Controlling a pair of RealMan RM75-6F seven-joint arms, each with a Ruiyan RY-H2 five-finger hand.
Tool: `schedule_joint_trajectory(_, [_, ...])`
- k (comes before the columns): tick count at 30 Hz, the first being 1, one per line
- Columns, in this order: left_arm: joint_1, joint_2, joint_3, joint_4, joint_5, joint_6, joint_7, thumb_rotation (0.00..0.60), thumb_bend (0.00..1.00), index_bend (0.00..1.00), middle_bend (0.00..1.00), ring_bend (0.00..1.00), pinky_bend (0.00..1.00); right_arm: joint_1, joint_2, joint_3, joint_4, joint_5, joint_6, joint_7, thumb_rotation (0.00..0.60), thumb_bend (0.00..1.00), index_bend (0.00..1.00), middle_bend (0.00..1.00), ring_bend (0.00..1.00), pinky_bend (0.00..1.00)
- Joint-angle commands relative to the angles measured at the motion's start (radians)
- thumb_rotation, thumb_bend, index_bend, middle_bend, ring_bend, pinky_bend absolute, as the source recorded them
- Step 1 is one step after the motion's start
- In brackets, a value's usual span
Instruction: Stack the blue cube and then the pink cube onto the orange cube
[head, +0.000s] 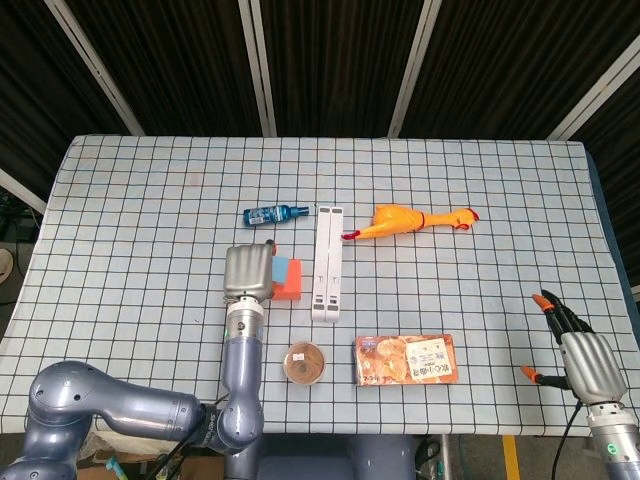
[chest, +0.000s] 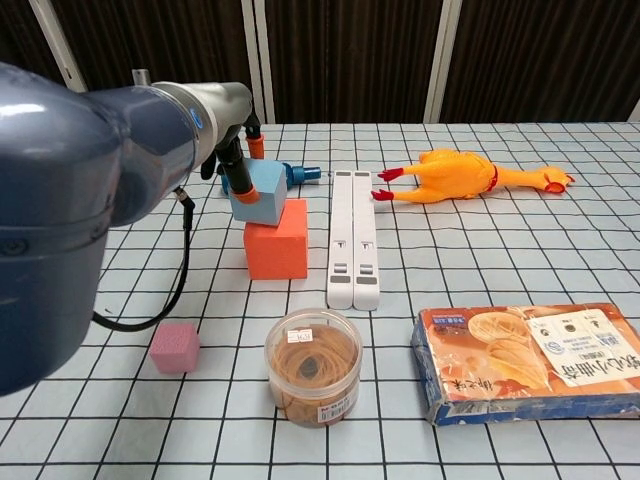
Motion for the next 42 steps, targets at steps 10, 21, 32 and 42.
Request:
schedule_joint_trajectory(10, [0.007,-0.042,-0.037,0.010,0.016,0.016,-0.049,0.600,0.34,0.39,0.85,0.71,0.77,0.002,-0.001,-0.001,0.001,0.000,-0.004,-0.002,0.600,0.06,0.09,0.06,0.16,0.29])
schedule_joint_trajectory(21, [0.004,-0.048,-0.062,0.001,-0.015,0.055,-0.005,0.600,0.34,0.40,0.85,0.71,0.77,0.001,0.000,-0.001,-0.002,0.000,-0.003,-0.002,0.600,0.06,0.09,0.06,0.16,0.29])
schedule_joint_trajectory(32, [0.002,-0.073,-0.083,0.038,-0.007,0.063,-0.023,0.600,0.35,0.40,0.85,0.72,0.78,0.003,-0.003,-0.002,0.000,0.001,-0.007,-0.005,0.600,0.06,0.09,0.06,0.16,0.29])
schedule_joint_trajectory(42, [0.007,-0.094,-0.127,0.027,-0.013,0.090,-0.047,0.600,0.36,0.41,0.85,0.72,0.78,0.005,-0.006,-0.003,-0.001,0.000,-0.011,-0.015,0.600,0.06,0.09,0.06,0.16,0.29])
